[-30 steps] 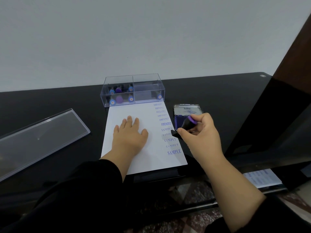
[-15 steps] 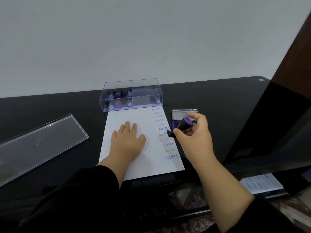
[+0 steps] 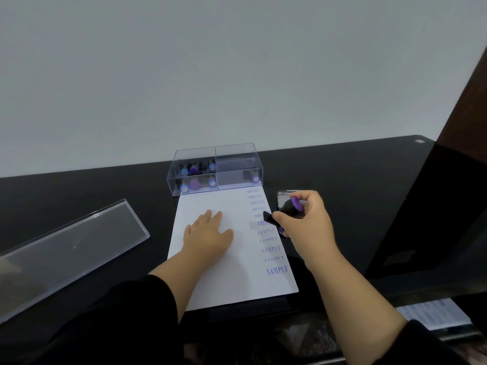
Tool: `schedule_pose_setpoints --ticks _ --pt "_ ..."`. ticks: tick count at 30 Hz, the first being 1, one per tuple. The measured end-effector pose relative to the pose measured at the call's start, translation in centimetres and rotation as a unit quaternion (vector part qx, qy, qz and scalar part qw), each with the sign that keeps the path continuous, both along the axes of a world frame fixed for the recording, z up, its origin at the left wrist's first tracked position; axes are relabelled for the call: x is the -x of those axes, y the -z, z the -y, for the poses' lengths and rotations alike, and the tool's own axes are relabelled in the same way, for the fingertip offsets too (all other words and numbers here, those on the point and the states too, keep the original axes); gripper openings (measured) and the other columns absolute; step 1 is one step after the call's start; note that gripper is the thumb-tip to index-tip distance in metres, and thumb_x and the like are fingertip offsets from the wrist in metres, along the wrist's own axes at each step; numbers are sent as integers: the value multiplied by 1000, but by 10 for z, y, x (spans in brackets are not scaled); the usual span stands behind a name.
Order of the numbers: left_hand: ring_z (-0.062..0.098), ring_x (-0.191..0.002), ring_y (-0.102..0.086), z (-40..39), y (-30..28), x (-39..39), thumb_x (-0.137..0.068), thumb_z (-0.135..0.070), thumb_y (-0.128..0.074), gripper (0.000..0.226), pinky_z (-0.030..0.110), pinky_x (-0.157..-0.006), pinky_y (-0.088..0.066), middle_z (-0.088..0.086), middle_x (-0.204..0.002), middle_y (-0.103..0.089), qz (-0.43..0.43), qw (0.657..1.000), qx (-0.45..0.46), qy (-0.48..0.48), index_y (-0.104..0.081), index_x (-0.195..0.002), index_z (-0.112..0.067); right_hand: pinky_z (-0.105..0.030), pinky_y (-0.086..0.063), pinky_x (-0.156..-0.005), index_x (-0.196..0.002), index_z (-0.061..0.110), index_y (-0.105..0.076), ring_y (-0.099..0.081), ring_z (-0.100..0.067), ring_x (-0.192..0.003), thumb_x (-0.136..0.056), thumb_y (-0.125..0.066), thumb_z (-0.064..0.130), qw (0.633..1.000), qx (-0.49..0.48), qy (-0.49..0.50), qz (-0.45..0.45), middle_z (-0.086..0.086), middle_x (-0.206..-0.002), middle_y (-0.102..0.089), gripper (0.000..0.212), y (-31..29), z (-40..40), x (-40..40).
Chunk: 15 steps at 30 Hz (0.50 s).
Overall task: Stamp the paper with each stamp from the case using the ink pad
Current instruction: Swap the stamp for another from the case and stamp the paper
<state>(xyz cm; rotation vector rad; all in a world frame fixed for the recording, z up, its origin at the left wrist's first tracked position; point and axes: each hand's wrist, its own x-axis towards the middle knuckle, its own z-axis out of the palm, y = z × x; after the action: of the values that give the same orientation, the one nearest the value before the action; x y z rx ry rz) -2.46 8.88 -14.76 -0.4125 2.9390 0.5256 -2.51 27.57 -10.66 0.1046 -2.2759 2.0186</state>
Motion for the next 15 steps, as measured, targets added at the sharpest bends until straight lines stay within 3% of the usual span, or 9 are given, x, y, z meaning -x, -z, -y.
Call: schedule_pose_setpoints --ticks 3,9,13,15 --pt "23 -144 -17 4 -7 7 -99 -33 -34 58 39 -118 -13 4 -158 -16 -59 998 21 -20 -12 -152 -22 -38 -57 -73 -85 25 -45 -58 -17 -74 -78 -71 4 1000 -15 7 -6 0 -87 -55 34 -7 5 12" --pt "26 -147 1 24 -37 41 -101 -33 -30 59 40 -117 -4 7 -160 4 -126 988 90 -16 -4 -152 -24 -16 -43 -62 -102 26 -45 -52 -4 -80 -79 -72 12 995 -78 -17 -66 10 -92 -51 38 -36 25 58" --pt "26 -146 1 46 -51 72 -101 -33 -29 57 41 -117 -6 9 -159 3 -142 982 125 -13 -6 -152 -21 -11 -43 -49 -109 32 -48 -53 -5 -70 -83 -68 10 988 -112 -65 -83 8 -95 -50 40 -56 44 96" --pt "25 -146 1 59 -53 88 -101 -33 -28 57 42 -117 -5 9 -159 4 -135 983 127 -15 -8 -152 -21 -14 -48 -54 -104 31 -53 -56 -10 -70 -84 -66 8 980 -150 -81 -98 9 -96 -49 32 -61 55 115"
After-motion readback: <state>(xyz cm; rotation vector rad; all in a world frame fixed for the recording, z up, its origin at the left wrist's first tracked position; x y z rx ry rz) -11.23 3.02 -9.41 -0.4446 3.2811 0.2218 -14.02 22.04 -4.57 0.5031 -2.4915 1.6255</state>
